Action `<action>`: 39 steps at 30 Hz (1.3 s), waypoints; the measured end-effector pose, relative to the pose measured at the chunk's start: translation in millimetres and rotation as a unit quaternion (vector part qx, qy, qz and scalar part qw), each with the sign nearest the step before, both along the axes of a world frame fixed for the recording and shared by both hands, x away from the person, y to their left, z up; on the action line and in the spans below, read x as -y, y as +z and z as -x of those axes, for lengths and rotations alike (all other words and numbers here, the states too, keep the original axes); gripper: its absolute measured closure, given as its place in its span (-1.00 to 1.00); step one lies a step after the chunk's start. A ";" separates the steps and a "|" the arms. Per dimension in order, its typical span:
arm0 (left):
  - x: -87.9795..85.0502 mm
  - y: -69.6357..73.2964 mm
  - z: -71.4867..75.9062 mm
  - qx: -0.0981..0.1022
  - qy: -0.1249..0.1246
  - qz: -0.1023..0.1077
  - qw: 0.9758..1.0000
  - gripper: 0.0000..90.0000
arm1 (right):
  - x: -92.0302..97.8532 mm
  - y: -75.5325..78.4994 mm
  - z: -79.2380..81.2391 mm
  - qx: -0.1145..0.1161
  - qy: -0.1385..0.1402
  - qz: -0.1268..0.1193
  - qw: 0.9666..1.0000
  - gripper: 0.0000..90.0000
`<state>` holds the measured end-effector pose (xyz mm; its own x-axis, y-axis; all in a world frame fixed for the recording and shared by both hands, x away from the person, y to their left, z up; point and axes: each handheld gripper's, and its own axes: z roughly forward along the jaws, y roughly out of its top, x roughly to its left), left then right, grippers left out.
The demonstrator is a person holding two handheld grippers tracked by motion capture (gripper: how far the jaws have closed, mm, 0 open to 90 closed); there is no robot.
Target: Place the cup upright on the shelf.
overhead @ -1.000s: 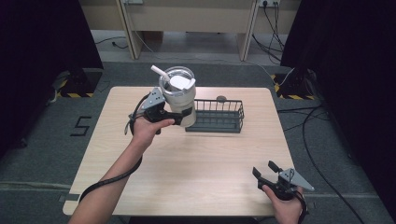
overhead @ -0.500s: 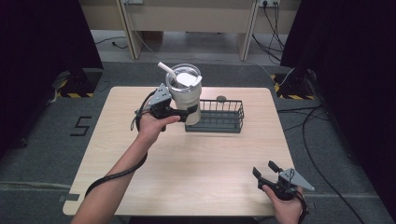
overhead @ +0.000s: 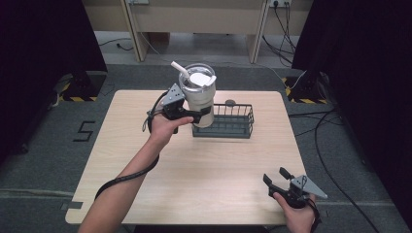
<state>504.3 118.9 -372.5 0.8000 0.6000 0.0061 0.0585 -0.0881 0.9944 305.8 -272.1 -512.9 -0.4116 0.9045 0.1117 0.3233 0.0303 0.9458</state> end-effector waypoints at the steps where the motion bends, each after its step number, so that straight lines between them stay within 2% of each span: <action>1: 1.0 0.2 -0.9 0.000 0.000 -0.001 1.000 -0.76 | 0.0 0.0 0.0 0.000 0.000 0.000 1.000 -0.40; 19: 25.8 6.3 -21.4 0.001 -0.005 -0.011 1.000 -0.76 | 1.6 0.1 0.3 0.000 -0.001 -0.002 1.000 -0.40; 26: 34.3 4.6 -31.3 -0.005 -0.003 -0.011 1.000 -0.76 | 2.3 -0.4 -0.4 0.002 -0.001 0.000 1.000 -0.40; 29: 38.5 4.0 -35.8 -0.003 0.000 -0.019 1.000 -0.76 | 2.0 -0.8 -0.5 0.000 -0.001 -0.003 1.000 -0.40; 37: 45.8 -0.8 -47.6 -0.015 0.006 -0.021 1.000 -0.76 | 2.3 -1.5 -0.9 0.000 0.000 -0.005 1.000 -0.40; 39: 45.9 -1.5 -52.0 -0.002 0.005 -0.036 0.999 -0.76 | 2.4 -1.6 -1.1 0.000 0.000 -0.004 1.000 -0.40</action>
